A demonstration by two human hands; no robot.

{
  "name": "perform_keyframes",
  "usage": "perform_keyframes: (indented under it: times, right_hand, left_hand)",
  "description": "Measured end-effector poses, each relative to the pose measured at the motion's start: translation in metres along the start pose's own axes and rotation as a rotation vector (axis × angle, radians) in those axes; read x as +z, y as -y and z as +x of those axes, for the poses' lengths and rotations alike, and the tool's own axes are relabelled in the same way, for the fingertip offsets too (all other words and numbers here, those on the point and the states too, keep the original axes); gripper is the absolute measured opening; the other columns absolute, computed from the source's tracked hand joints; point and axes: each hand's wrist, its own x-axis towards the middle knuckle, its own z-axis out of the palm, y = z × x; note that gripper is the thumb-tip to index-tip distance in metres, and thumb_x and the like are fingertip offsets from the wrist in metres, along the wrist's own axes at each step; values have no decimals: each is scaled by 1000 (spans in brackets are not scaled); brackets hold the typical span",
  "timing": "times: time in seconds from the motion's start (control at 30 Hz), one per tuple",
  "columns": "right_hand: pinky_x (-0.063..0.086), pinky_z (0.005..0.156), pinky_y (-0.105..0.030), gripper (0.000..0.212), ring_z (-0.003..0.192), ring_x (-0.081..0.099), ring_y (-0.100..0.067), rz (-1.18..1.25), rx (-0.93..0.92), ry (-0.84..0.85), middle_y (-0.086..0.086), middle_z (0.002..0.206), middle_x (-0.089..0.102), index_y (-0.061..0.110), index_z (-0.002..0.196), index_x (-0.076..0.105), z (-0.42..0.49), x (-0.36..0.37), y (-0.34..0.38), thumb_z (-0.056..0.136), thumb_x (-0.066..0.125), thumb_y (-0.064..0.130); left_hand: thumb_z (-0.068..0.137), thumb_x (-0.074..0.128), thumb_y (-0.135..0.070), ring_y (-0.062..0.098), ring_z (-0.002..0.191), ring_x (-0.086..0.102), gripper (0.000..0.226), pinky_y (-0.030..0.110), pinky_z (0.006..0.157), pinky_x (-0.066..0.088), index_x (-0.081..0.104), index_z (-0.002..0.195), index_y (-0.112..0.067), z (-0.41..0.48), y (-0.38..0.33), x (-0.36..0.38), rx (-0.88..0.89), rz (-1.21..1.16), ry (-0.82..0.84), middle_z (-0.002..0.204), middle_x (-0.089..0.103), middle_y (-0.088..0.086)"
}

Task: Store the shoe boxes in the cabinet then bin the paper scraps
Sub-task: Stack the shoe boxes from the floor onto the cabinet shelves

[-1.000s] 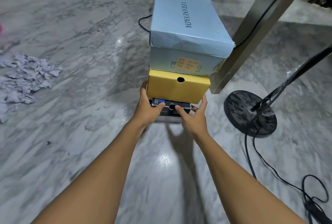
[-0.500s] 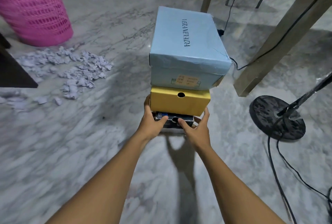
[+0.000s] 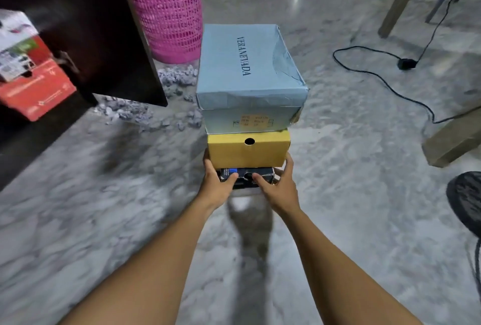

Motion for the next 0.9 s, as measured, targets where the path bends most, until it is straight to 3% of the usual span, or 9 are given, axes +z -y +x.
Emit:
perform_keyframes:
  times: [0.1, 0.27, 0.4, 0.53, 0.63, 0.73, 0.83, 0.9]
  right_hand:
    - [50, 100, -42, 99, 118, 60, -18, 2, -26, 42, 5, 130, 56, 47, 149, 9, -1, 12, 3, 78, 78, 50]
    - [51, 98, -43, 97, 120, 58, -16, 6, -55, 130, 7, 127, 55, 51, 145, 10, 1, 13, 6, 75, 78, 54]
    - [43, 104, -47, 99, 131, 50, -15, 3, -35, 43, 6, 143, 50, 54, 146, 10, 3, -3, 17, 67, 62, 83]
    - [39, 105, -41, 93, 134, 46, -13, 152, -164, -93, -1, 149, 46, 45, 147, 24, 18, -23, 52, 69, 52, 86]
    - [45, 107, -35, 89, 123, 56, -4, 337, -261, -89, 1, 135, 58, 30, 146, 36, 34, -37, 90, 74, 58, 77]
    - [51, 93, -25, 76, 106, 63, 3, 395, -291, -52, 15, 115, 65, 24, 141, 43, 39, -45, 124, 78, 60, 63]
    - [54, 85, -29, 67, 101, 68, -4, 374, -315, 17, 10, 113, 70, 24, 130, 52, 42, -46, 137, 76, 66, 61]
    - [53, 79, -29, 63, 97, 69, -3, 358, -324, 46, 11, 111, 70, 25, 129, 55, 45, -45, 139, 77, 69, 57]
  left_hand:
    - [89, 66, -23, 19, 116, 51, 73, 43, 102, 46, 14, 140, -23, -7, 4, -13, -10, 15, -43, 127, 50, 1]
    - [86, 70, -23, 17, 115, 50, 72, 32, 96, 44, 19, 137, -21, -8, 5, -28, -11, 79, -43, 124, 47, -1]
    - [67, 82, -48, 14, 119, 48, 91, 28, 98, 41, 25, 135, -27, -8, -7, -47, 23, 100, -38, 132, 43, -4]
    - [48, 68, -86, 14, 136, 38, 122, 44, 111, 36, 19, 146, -32, -11, -41, -69, 171, 64, -120, 151, 33, -7]
    - [59, 57, -88, 14, 136, 38, 105, 46, 111, 36, 23, 145, -37, -9, -64, -82, 324, -87, -264, 151, 34, -4]
    - [66, 50, -86, 20, 133, 44, 95, 46, 110, 37, 24, 146, -41, -7, -89, -87, 379, -168, -342, 150, 38, 2]
    - [71, 53, -77, 17, 128, 49, 89, 38, 106, 41, 25, 147, -42, -2, -111, -91, 350, -176, -316, 149, 41, -2]
    - [72, 56, -73, 16, 130, 47, 85, 43, 106, 41, 22, 146, -47, 5, -121, -93, 301, -152, -260, 150, 39, -10]
